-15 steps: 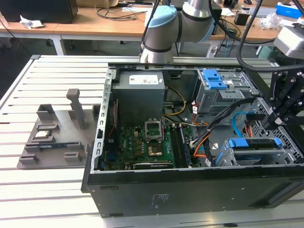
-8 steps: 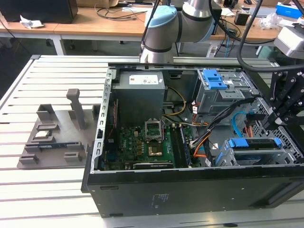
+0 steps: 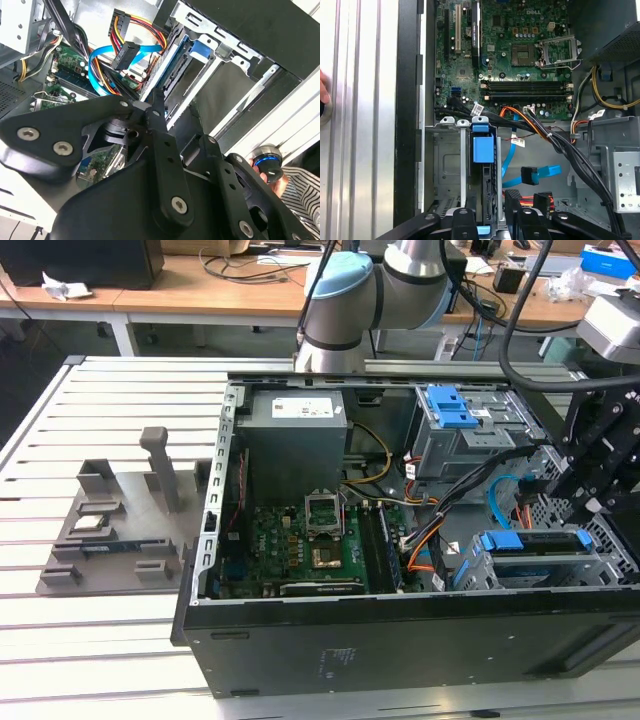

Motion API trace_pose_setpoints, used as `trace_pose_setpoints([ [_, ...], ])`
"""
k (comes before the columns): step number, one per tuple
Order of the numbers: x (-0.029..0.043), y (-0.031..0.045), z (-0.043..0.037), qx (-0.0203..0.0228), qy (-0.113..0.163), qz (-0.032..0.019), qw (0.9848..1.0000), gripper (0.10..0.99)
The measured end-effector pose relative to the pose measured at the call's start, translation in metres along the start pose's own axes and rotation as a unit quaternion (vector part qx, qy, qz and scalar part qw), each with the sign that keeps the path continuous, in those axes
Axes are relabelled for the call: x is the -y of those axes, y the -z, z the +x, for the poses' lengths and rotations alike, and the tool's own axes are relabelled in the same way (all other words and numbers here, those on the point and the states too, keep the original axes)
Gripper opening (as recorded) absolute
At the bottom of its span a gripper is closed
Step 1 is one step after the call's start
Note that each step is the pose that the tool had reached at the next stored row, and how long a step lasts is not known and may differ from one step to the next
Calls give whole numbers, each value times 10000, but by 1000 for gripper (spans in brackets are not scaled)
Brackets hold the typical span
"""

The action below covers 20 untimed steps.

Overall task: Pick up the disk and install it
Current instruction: 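Insert the first disk wire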

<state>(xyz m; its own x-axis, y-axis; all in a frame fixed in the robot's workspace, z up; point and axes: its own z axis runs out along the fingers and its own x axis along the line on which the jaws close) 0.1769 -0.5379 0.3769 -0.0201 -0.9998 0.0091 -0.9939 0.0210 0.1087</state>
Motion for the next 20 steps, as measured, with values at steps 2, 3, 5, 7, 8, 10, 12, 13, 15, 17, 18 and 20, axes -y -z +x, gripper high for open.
trace_pose_setpoints([
  [2,2,1,-76,-3,1,0,10000,361],
  [3,4,1,-125,-4,0,0,10000,361],
  [5,10,3,-196,-6,-1,0,10000,361],
  [7,18,2,-243,-5,-1,0,10000,361],
  [8,25,4,-264,-8,-1,0,10000,361],
  [10,45,5,-308,-16,-2,0,10000,361],
  [12,59,6,-334,-22,-3,0,10000,361],
  [13,72,6,-356,-28,-3,1,10000,361],
  [15,91,6,-394,-40,-5,1,10000,361],
  [17,107,8,-437,-52,-6,1,10000,361],
  [18,115,8,-473,-57,-6,1,10000,361],
  [20,127,11,-568,-70,-7,1,10000,361],
])
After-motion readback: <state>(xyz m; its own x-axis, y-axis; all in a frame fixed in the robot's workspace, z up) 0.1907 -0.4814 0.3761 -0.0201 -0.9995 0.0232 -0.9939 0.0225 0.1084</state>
